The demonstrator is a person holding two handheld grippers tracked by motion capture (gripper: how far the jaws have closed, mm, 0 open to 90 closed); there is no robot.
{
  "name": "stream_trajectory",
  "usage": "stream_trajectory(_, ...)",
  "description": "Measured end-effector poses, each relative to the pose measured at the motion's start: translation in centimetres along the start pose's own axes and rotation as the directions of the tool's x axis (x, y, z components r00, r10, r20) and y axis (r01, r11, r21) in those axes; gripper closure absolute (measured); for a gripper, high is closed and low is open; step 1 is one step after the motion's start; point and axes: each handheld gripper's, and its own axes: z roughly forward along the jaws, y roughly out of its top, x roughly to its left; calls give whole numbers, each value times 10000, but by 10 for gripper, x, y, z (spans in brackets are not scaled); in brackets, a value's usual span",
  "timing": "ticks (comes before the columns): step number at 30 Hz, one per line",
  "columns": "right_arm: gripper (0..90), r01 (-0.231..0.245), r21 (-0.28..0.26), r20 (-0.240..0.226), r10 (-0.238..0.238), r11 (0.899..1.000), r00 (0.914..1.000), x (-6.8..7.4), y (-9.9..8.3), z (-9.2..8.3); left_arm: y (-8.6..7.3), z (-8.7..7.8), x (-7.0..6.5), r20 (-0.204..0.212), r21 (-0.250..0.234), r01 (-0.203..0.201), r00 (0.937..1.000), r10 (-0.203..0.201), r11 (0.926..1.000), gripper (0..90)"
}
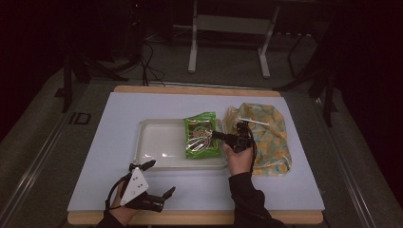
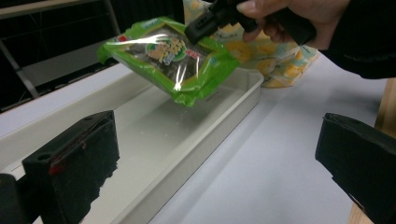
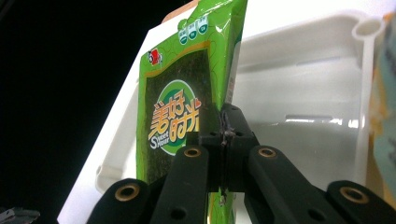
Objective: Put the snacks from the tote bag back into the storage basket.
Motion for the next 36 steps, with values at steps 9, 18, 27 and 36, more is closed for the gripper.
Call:
stream_trajectory(9,888,-5,19,195,5,10000,9998,-5,-15,1,0,0,-1,22,32,13,10000,-13,10000,2)
stream_trajectory(18,888,-292,174,228,288,9994,9993,-15,-25,2,0,1,-1,46,80,-46,10000,45,10000,2)
stream_trajectory(27,887,-386,426,345,371,9983,9987,-20,-32,5,0,2,-2,89,81,-91,9999,90,9999,2)
stream_trajectory(36,886,-245,771,601,199,9967,9980,-21,-33,9,0,2,-2,101,79,-97,9999,96,9999,2)
